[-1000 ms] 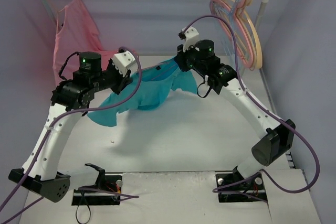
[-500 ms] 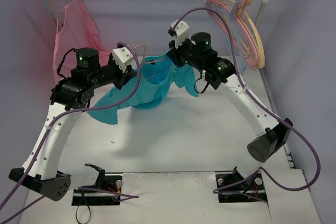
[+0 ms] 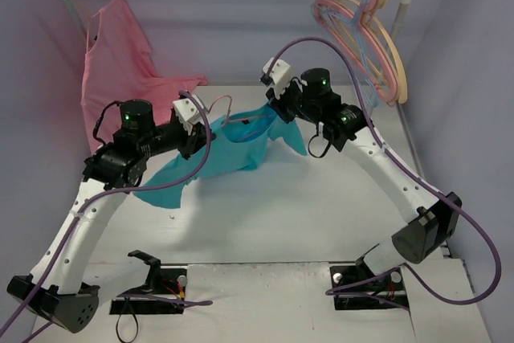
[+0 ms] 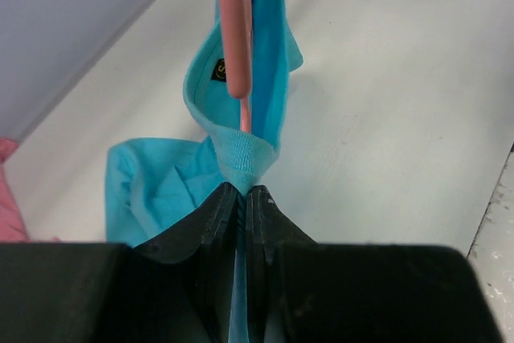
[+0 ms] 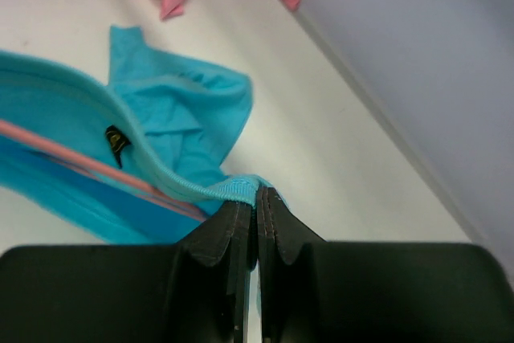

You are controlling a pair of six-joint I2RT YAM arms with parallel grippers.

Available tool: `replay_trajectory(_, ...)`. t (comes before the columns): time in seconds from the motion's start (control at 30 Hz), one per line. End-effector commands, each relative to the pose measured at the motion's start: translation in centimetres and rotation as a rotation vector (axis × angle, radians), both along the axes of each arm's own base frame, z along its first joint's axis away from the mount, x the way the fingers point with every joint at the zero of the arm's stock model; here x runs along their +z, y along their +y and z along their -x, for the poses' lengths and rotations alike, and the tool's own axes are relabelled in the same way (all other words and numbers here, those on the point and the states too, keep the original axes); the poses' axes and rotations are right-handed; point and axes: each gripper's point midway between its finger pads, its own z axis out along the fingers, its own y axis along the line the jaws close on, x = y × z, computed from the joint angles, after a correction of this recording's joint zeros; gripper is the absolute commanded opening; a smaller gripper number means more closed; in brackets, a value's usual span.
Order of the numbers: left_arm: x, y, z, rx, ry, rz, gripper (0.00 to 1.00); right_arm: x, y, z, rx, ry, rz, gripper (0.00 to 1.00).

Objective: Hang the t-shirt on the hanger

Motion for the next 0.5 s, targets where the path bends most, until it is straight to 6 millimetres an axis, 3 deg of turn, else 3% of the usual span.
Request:
replay_trajectory(0.0, 3.5, -0.9, -0.3, -0.018, -0.116, 0.118, 0.0, 3.5, 0.6, 2.5, 0.107, -0.084, -0.092, 0.03)
replay_trajectory(0.03, 2.3, -1.1, -0.2, -0.018, -0.073, 0.134, 0.0, 2.8, 0.9, 3.0, 0.123, -0.054, -0.109, 0.03)
replay_trajectory(0.1, 2.1, -1.5, -0.4, -0.022, -0.084, 0.164, 0.0, 2.3, 1.6, 4.0, 0.177, -0.021, -0.131, 0.03)
replay_trajectory(0.23, -0.4, -1.8, -0.5, -0.012, -0.031, 0.201, 0.0, 0.5, 2.6, 5.4, 0.227, 0.052, -0.141, 0.04)
replay_trajectory(0.47, -1.0, -0.9, -0.8, 0.049, -0.076, 0.218, 0.0, -2.7, 3.2, 7.3, 0.265, 0.153, -0.101, 0.09)
